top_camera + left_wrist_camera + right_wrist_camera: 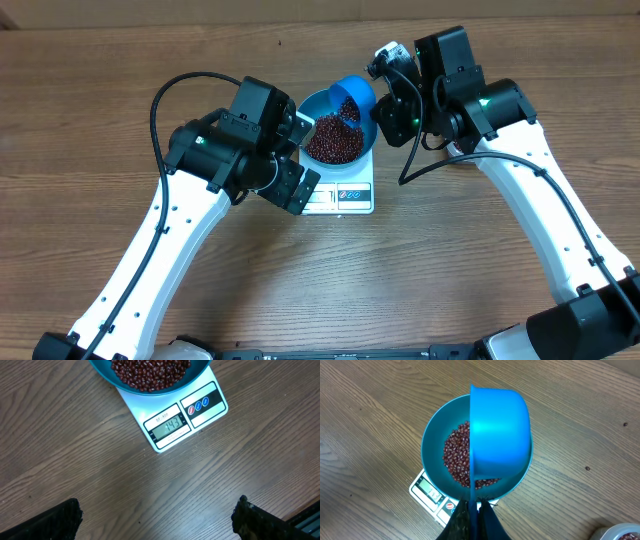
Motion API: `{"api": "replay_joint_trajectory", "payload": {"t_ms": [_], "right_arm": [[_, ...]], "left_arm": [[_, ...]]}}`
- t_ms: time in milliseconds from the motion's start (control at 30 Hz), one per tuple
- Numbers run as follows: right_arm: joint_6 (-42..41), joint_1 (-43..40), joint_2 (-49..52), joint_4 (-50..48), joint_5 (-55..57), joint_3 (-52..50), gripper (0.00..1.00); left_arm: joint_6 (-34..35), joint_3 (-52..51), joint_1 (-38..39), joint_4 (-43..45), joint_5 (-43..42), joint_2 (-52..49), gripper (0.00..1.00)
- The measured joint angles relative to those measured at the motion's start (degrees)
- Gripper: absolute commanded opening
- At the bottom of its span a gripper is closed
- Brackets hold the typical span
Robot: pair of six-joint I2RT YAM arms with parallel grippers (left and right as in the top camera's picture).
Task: Scoop item into bowl and weigh 150g on scale
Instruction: 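Tilt the scoop slightly to trickle beans into the teal bowl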
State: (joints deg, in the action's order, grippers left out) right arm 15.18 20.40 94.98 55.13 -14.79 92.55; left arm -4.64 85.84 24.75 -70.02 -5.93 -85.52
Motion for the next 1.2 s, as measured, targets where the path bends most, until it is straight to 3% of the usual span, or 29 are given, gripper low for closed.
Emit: {"api": "replay_joint_trajectory", "payload": {"t_ms": [1200], "right_arm": [[1.6, 0.0, 0.0, 2.1, -1.2, 0.0, 0.04]], "left_arm": [[0.0, 0.0, 0.0, 0.0, 0.0, 0.0, 0.99]]}}
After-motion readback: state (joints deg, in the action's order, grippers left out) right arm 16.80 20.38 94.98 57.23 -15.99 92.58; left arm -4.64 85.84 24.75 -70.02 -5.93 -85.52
